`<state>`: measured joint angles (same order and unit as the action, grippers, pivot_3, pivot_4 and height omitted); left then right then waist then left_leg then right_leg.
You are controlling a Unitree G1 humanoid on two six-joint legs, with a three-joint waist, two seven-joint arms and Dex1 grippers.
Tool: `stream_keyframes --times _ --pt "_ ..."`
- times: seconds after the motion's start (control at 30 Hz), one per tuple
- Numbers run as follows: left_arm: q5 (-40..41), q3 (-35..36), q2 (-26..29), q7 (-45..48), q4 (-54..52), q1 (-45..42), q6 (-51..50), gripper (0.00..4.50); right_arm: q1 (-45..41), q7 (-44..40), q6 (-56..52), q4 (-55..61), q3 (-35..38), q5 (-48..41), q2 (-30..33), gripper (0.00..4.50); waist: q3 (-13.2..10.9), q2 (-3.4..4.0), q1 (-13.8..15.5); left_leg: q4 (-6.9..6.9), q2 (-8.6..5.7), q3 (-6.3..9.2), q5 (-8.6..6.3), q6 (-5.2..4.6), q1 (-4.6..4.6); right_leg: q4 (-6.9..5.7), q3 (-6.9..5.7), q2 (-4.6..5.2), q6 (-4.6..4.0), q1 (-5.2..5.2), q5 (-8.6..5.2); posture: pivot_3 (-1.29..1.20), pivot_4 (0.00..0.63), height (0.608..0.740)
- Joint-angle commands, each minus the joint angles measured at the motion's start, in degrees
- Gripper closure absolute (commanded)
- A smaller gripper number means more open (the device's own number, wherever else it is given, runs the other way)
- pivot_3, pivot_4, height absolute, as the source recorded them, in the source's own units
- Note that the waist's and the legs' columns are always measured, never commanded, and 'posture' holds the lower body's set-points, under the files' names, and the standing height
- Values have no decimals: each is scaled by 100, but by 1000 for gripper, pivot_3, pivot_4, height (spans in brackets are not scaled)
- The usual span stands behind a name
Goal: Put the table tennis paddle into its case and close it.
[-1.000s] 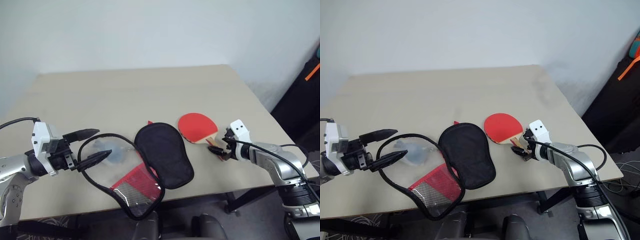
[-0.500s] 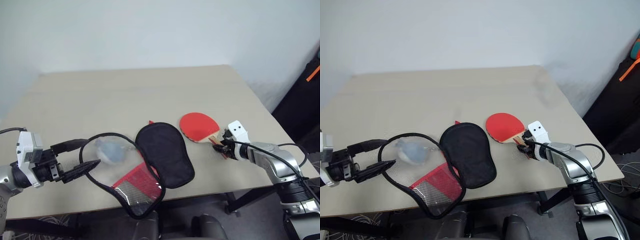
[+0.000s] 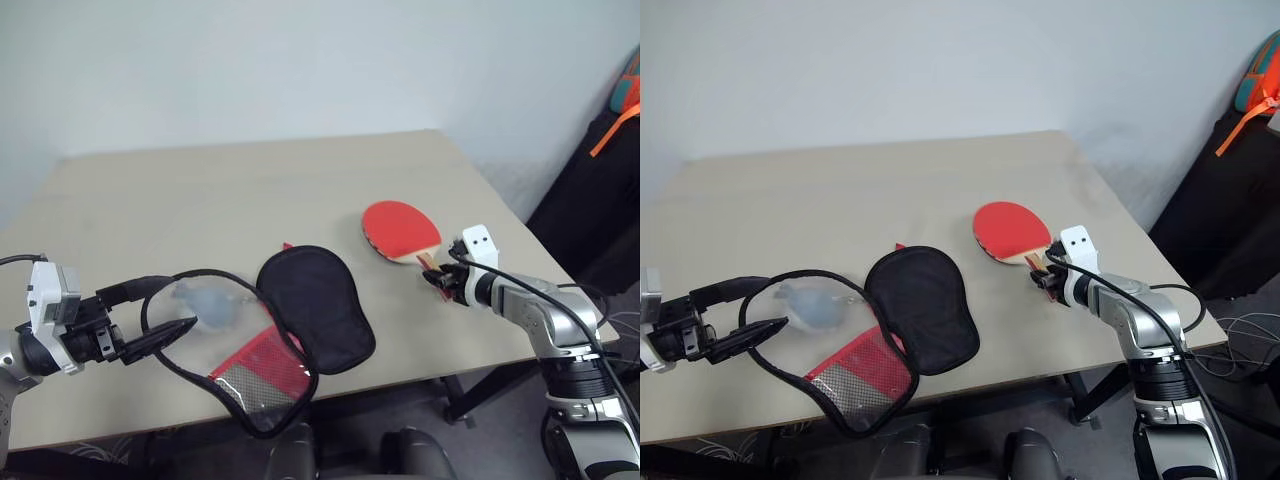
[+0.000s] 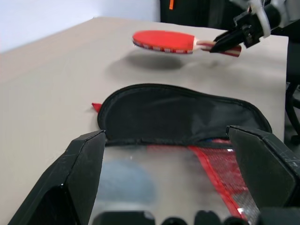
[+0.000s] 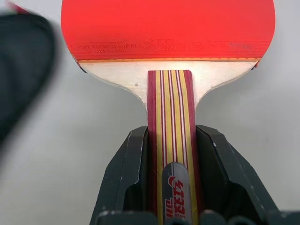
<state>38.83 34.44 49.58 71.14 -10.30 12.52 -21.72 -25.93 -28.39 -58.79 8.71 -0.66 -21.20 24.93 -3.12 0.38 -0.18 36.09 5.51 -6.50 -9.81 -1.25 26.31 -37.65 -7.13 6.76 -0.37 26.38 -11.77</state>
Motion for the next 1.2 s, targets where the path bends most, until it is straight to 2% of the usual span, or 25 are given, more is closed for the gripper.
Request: stream_keyframes --times 0.03,0.47,1.2 --pt "17 80 50 -40 -89 -96 101 0 -131 -83 -371 787 -24 -388 -81 3363 -2 6 16 -4 5 1 -7 12 -16 13 -10 -1 -7 -1 -5 0 0 706" --pt "-11 1 19 -67 -61 -120 158 0 -67 299 -1816 1837 -410 -970 -739 3363 -4 6 36 40 12 67 -11 17 3 19 -56 -21 -10 -31 -4 0 0 706" --pt "-40 -244 -21 -188 -57 -188 269 0 -255 1492 -2550 1357 -949 -561 -1995 3363 -4 7 35 36 40 65 -11 20 18 25 -50 -58 -19 -16 1 0 0 706"
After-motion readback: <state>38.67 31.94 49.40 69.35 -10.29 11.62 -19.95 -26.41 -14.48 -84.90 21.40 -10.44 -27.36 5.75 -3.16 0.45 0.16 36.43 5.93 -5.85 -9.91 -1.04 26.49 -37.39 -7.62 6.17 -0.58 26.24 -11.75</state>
